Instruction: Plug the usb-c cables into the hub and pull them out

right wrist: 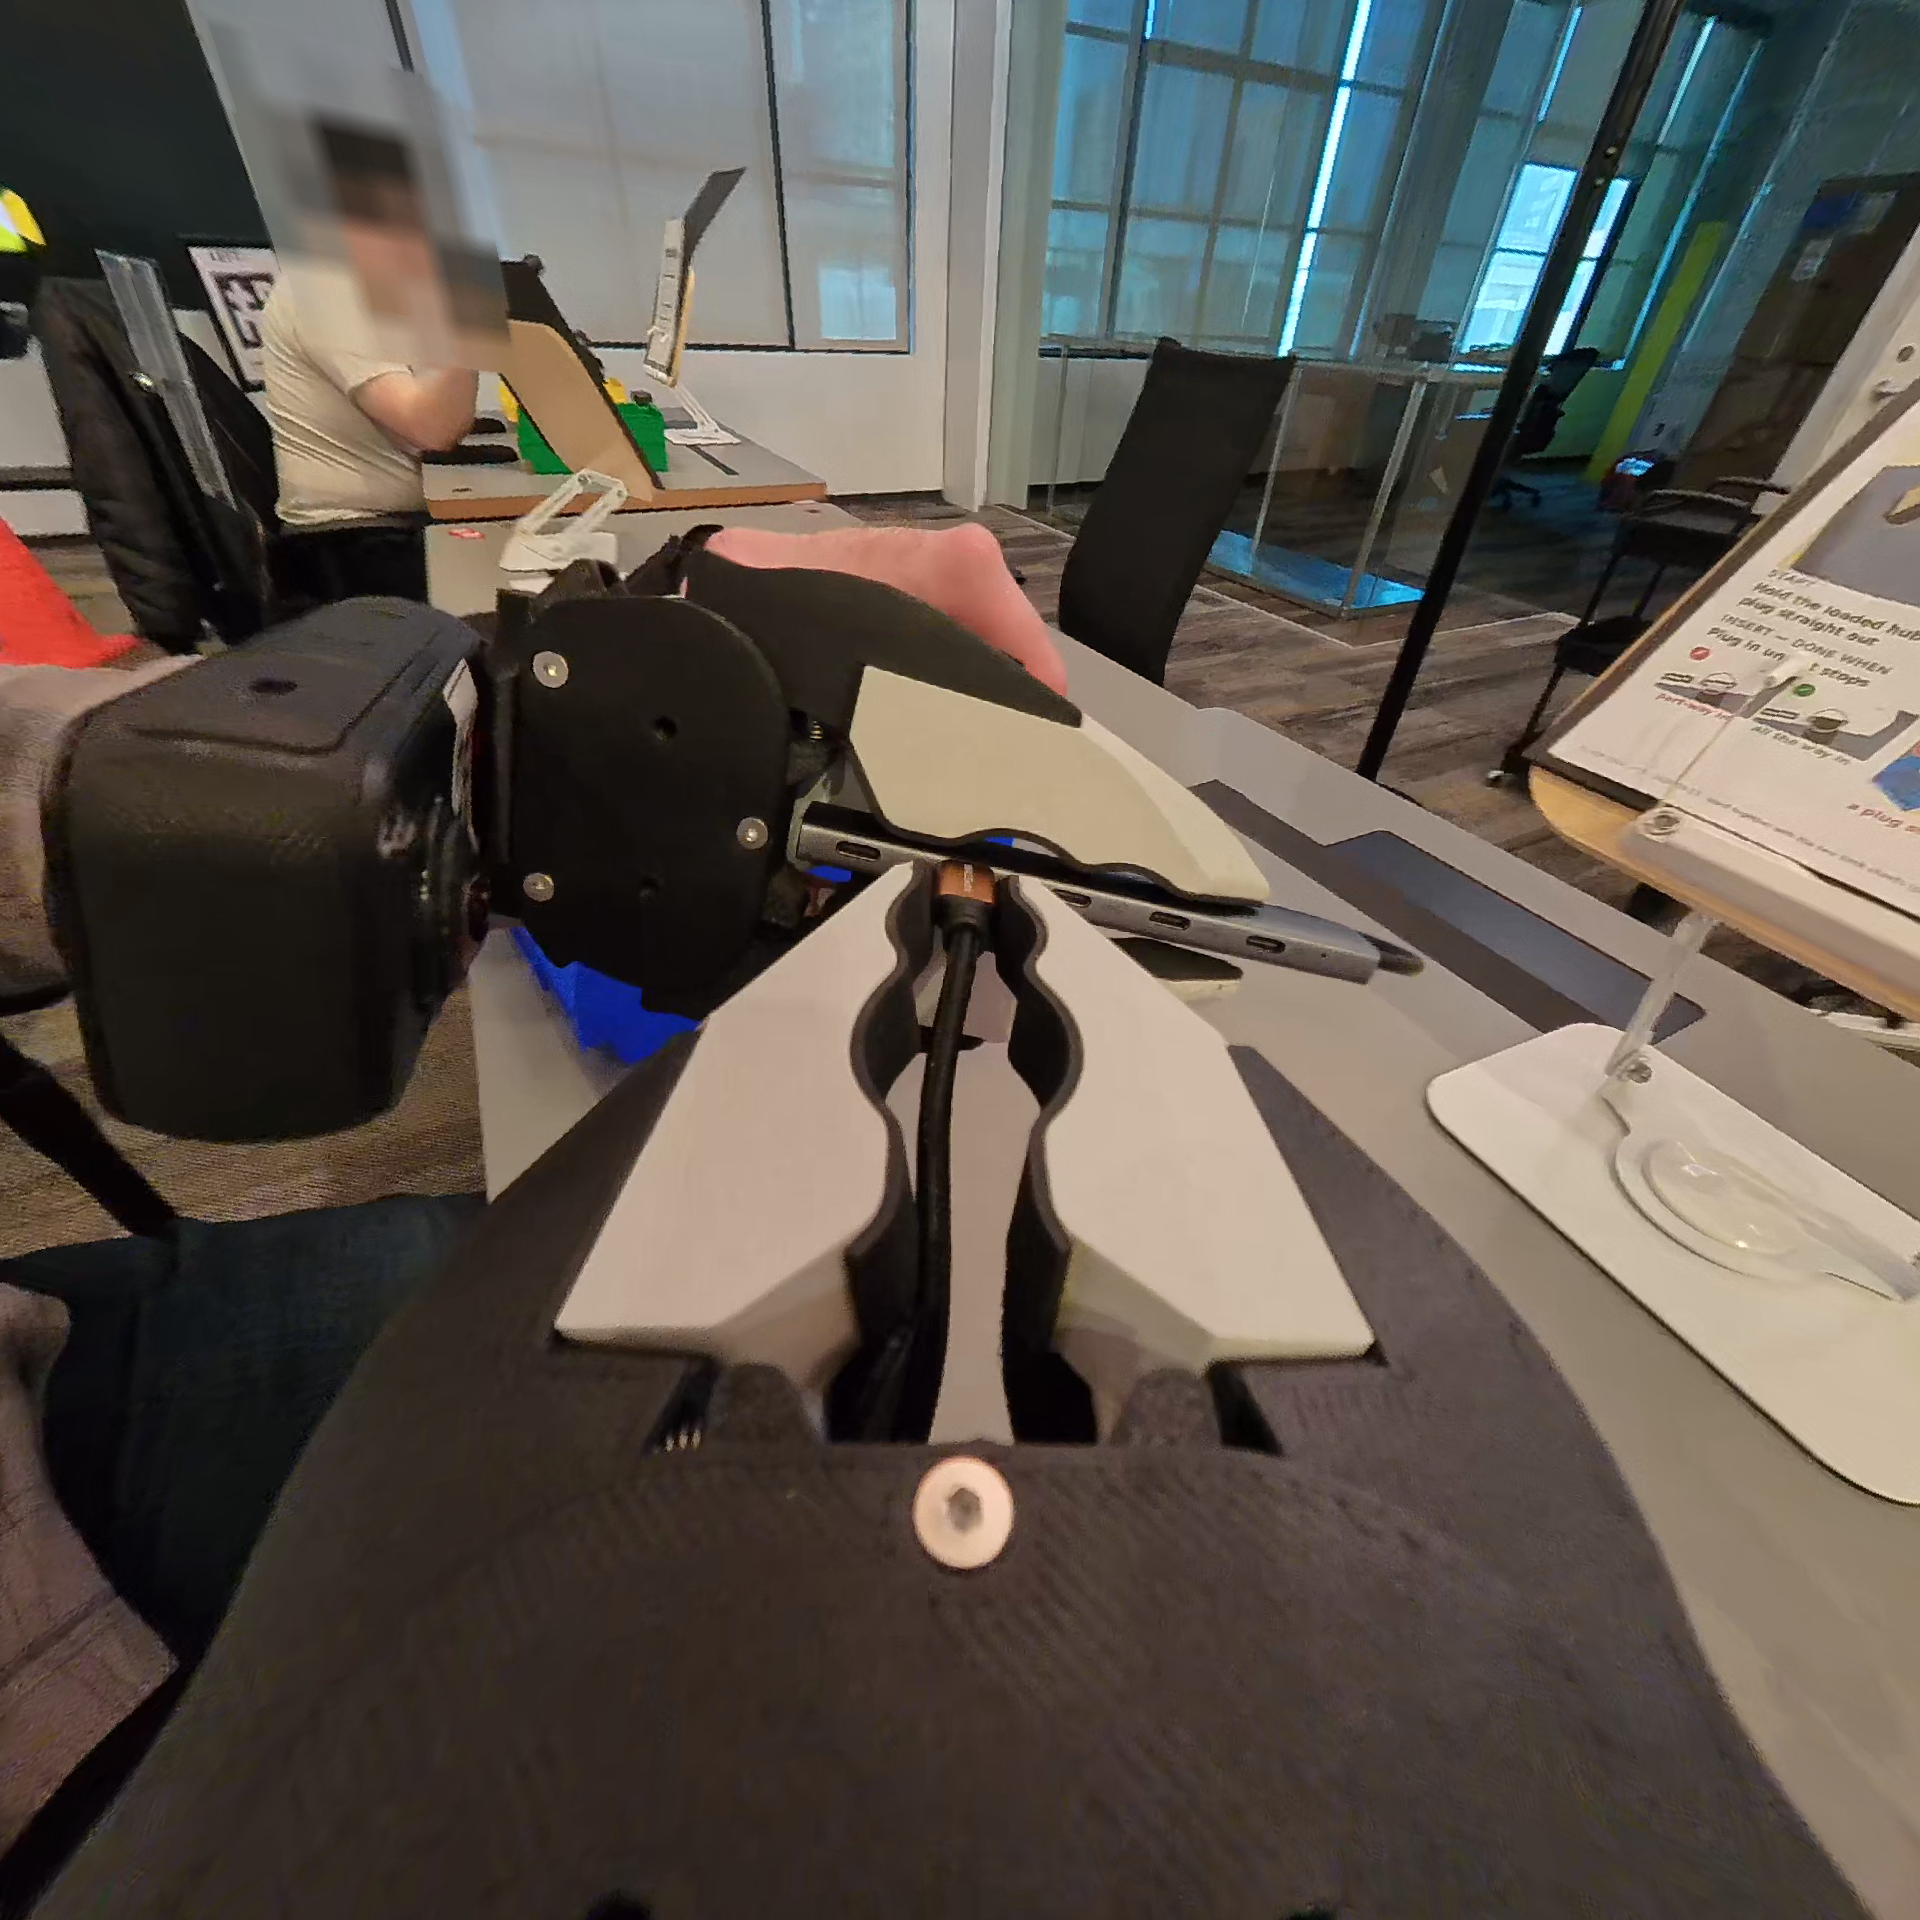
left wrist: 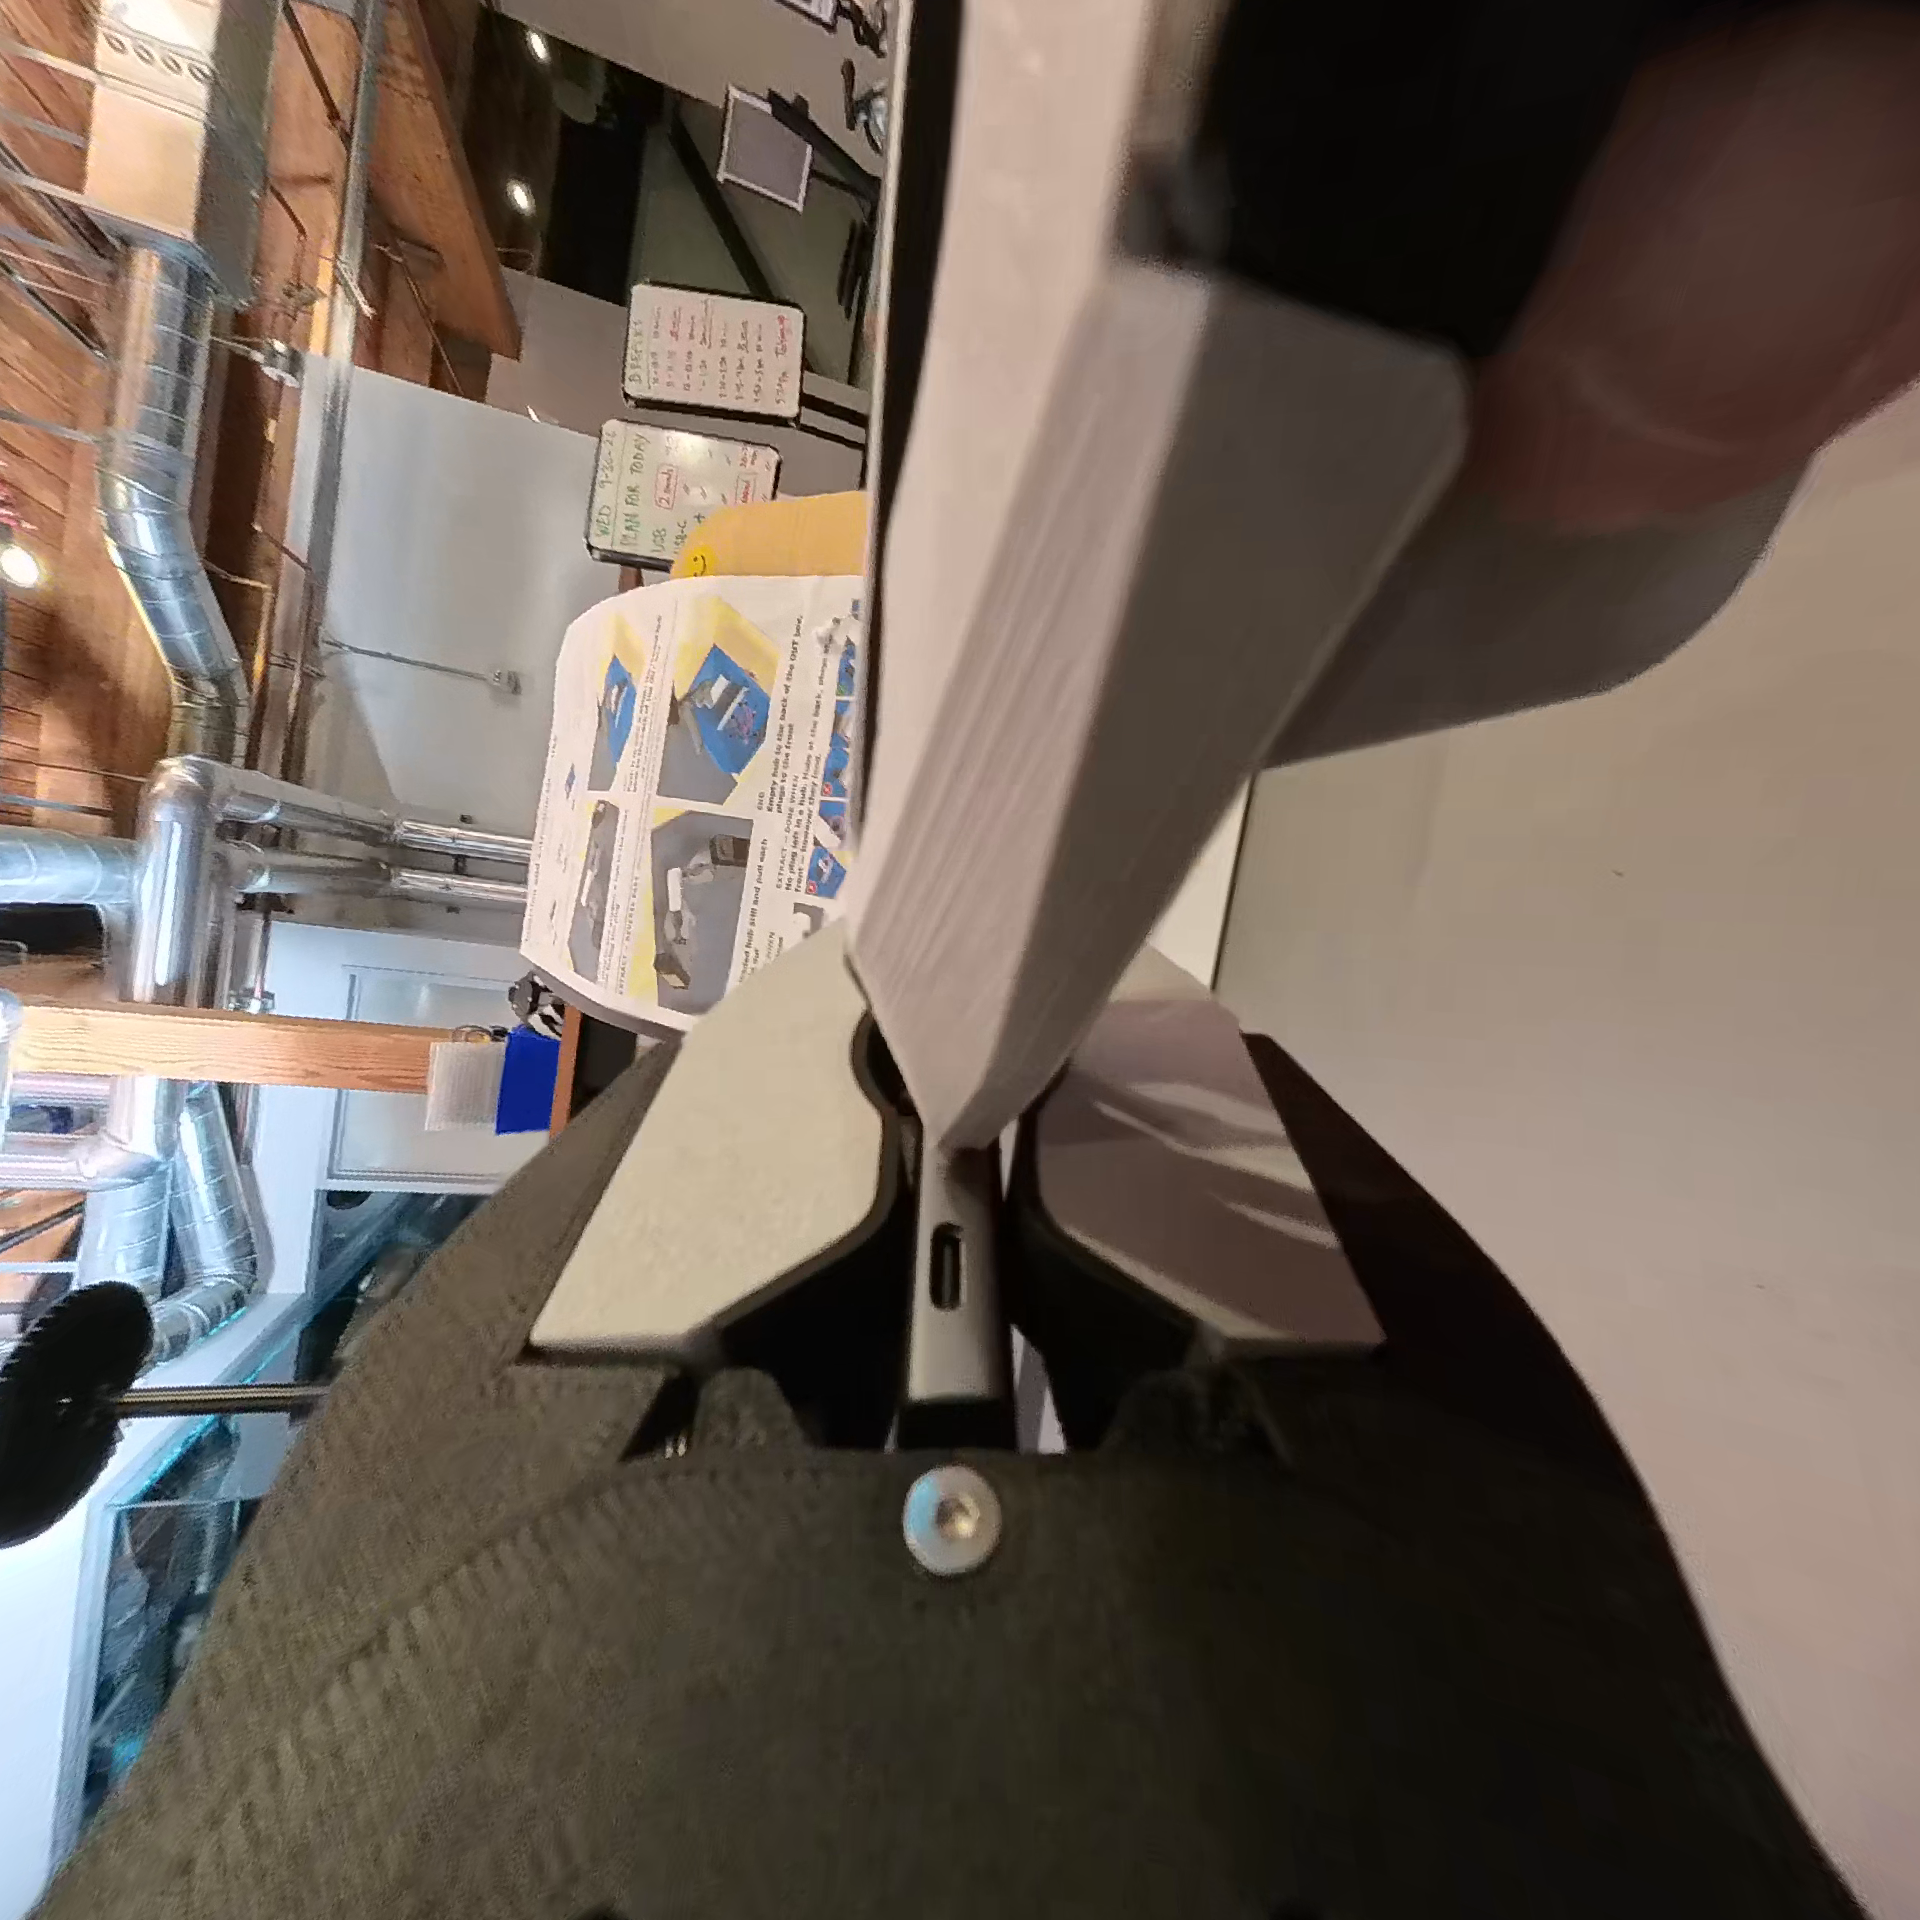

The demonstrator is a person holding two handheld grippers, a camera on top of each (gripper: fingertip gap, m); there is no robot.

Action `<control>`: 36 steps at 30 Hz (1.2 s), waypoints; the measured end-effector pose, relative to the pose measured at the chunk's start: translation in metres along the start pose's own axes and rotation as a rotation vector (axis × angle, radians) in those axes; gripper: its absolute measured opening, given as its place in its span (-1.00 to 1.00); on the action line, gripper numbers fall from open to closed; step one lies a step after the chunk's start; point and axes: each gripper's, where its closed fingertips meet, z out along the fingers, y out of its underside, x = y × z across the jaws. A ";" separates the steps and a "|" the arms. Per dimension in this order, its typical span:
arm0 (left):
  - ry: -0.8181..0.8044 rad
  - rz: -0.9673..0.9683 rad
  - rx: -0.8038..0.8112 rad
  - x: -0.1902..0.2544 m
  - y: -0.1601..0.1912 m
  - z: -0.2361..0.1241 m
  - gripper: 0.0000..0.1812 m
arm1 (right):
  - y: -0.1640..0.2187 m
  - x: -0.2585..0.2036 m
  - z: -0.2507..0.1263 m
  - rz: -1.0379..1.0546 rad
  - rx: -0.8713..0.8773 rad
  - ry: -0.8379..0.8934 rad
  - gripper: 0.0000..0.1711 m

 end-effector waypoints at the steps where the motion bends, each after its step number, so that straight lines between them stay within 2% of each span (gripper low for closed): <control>1: 0.006 -0.007 -0.008 0.001 0.001 0.001 -0.83 | 0.000 0.000 0.000 -0.006 0.000 0.012 -0.89; 7: -0.005 -0.051 -0.044 -0.001 0.006 0.002 -0.84 | 0.000 0.002 0.001 -0.045 -0.025 0.087 -0.89; 15: 0.001 -0.030 -0.008 0.004 0.003 -0.005 -0.83 | 0.003 -0.005 0.001 0.055 0.008 -0.150 -0.89; 21: 0.007 -0.078 -0.048 0.003 0.012 0.001 -0.84 | 0.003 0.000 0.006 -0.068 -0.049 0.058 -0.90; 24: 0.003 -0.086 -0.047 0.003 0.012 -0.001 -0.83 | 0.003 -0.002 0.005 -0.078 -0.056 0.071 -0.90; 28: 0.006 -0.084 -0.005 0.004 0.006 -0.008 -0.83 | 0.001 -0.010 0.003 0.061 0.007 -0.115 -0.89; 31: 0.009 -0.089 0.005 0.006 0.004 -0.010 -0.83 | 0.003 -0.011 0.003 0.088 0.015 -0.172 -0.90; 34: 0.041 -0.129 -0.026 0.011 0.011 -0.007 -0.83 | 0.006 -0.009 0.006 0.003 -0.030 -0.078 -0.90; 36: 0.053 -0.157 -0.059 0.013 0.017 -0.006 -0.84 | 0.002 -0.004 0.003 -0.103 -0.055 0.043 -0.90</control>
